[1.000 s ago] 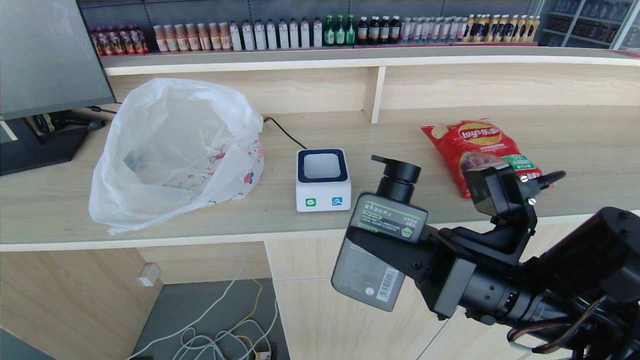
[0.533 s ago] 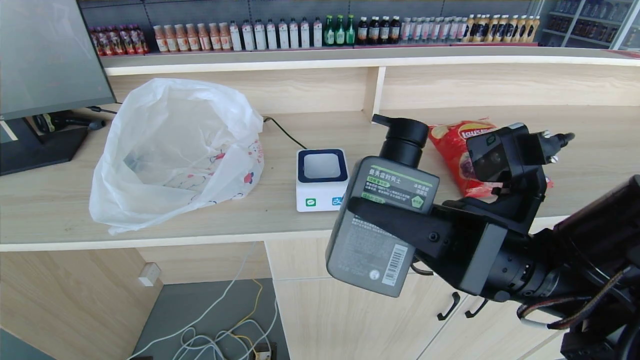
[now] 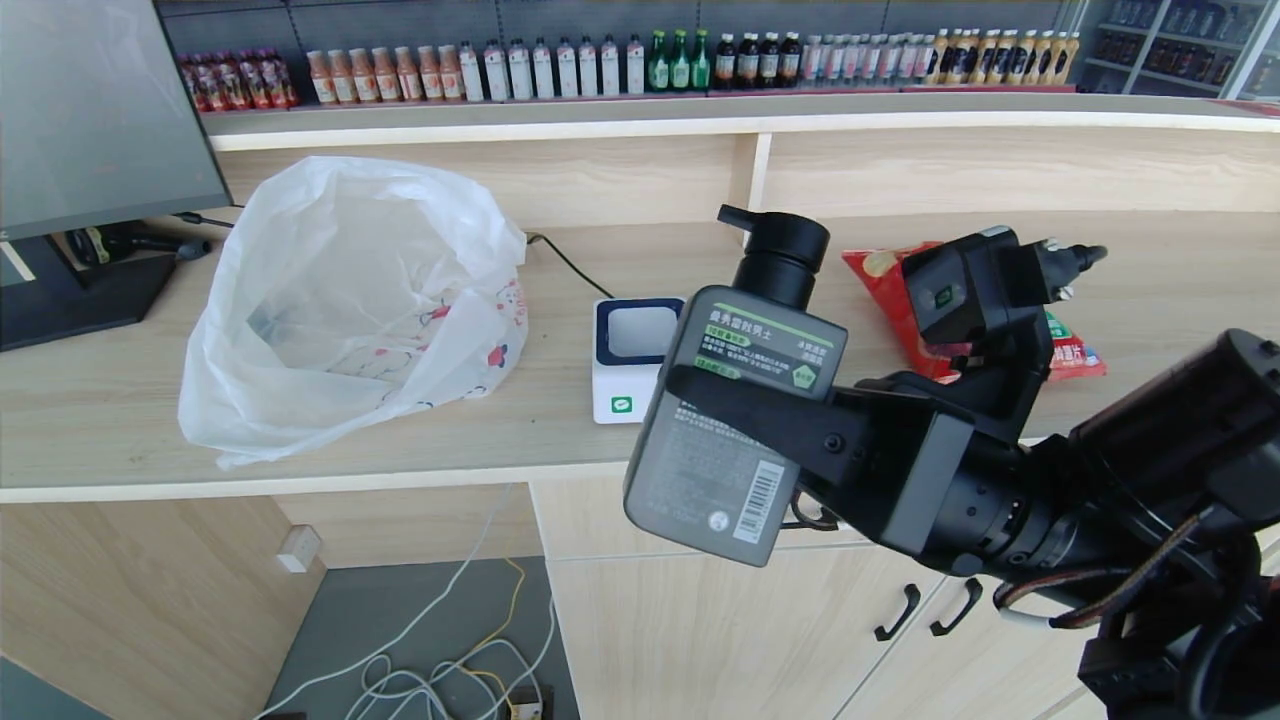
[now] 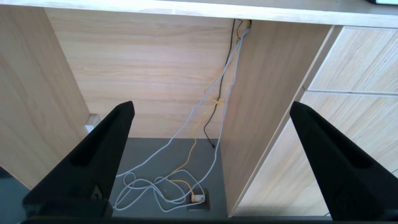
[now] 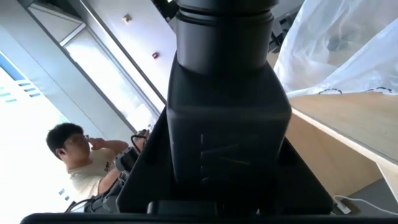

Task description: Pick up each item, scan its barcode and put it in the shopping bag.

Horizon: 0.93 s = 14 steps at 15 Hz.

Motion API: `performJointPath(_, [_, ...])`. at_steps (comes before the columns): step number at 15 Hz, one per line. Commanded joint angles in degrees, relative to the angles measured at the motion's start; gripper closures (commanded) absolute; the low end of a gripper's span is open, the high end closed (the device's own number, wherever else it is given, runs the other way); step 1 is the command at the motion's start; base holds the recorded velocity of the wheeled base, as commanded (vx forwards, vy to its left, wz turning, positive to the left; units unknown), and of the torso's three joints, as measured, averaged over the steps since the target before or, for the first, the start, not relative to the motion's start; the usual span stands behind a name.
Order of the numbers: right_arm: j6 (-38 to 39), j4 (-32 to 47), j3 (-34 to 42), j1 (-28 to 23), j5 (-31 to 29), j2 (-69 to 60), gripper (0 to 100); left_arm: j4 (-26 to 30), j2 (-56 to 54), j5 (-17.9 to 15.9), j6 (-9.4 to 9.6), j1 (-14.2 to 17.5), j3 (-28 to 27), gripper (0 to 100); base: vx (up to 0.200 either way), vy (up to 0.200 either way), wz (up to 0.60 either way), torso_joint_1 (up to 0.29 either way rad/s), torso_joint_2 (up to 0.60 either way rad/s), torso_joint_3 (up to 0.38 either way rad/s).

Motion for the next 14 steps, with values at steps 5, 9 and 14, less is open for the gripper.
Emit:
performJointPath(5, [0.03, -0.06, -1.66, 0.07, 0.03, 2.28, 100, 0.0, 0.0, -0.01, -0.01, 0.0, 0.0, 0, 0.0, 0.0, 0.0, 0.0, 0.0, 0.0])
performJointPath(9, [0.03, -0.06, -0.95, 0.07, 0.03, 2.02, 100, 0.0, 0.0, -0.01, -0.01, 0.0, 0.0, 0, 0.0, 0.0, 0.0, 0.0, 0.0, 0.0])
performJointPath(14, [-0.06, -0.06, -0.87, 0.07, 0.03, 2.02, 100, 0.0, 0.0, -0.01, -0.01, 0.0, 0.0, 0, 0.0, 0.0, 0.0, 0.0, 0.0, 0.0])
